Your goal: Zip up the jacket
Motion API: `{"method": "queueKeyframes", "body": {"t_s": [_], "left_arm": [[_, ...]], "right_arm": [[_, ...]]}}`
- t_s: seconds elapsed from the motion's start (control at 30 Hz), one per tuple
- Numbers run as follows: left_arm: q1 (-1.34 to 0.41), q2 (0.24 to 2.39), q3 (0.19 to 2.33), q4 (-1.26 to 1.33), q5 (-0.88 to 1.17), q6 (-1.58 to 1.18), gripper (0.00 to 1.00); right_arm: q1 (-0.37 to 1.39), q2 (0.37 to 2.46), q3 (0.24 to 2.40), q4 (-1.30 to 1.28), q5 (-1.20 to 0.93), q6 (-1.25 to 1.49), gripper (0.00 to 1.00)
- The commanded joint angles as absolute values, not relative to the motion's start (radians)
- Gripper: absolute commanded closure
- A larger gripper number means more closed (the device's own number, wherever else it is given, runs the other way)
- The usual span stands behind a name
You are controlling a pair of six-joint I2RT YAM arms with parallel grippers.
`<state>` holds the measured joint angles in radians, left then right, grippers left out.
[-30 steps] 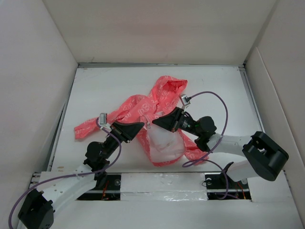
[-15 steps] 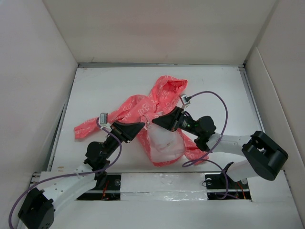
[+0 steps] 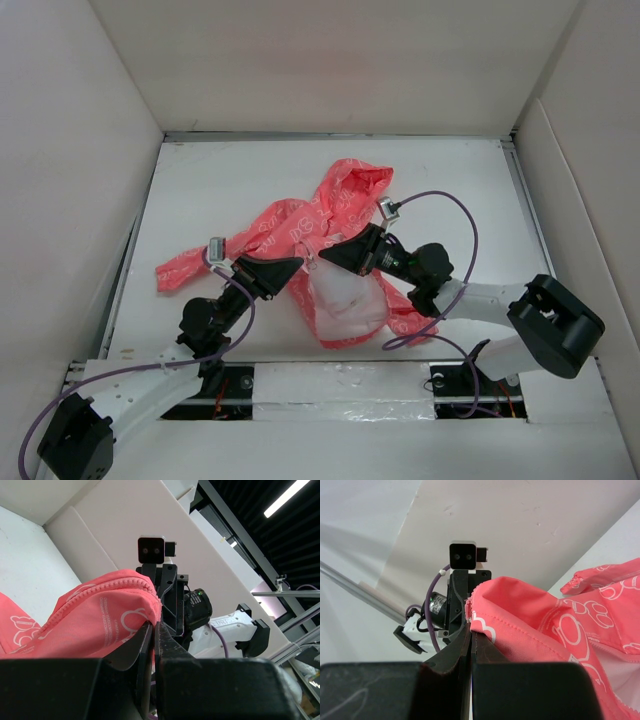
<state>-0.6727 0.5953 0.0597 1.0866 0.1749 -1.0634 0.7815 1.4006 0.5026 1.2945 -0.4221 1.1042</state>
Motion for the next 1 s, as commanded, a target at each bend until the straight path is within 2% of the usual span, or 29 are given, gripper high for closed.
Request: {"method": "queueKeyframes", "body": {"t_s": [0.0, 0.97], "left_arm": [[-0.676, 0.588, 0.052, 1.196, 0.176, -1.072, 1.00], [-0.676, 0.627, 0.048, 1.207, 0.176, -1.081, 1.00]], "right_arm": [[0.792, 1.373, 0.538, 1.812, -0.420, 1.100, 1.00], [0.792, 1.371, 0.545, 1.812, -0.422, 1.103, 1.00]]}}
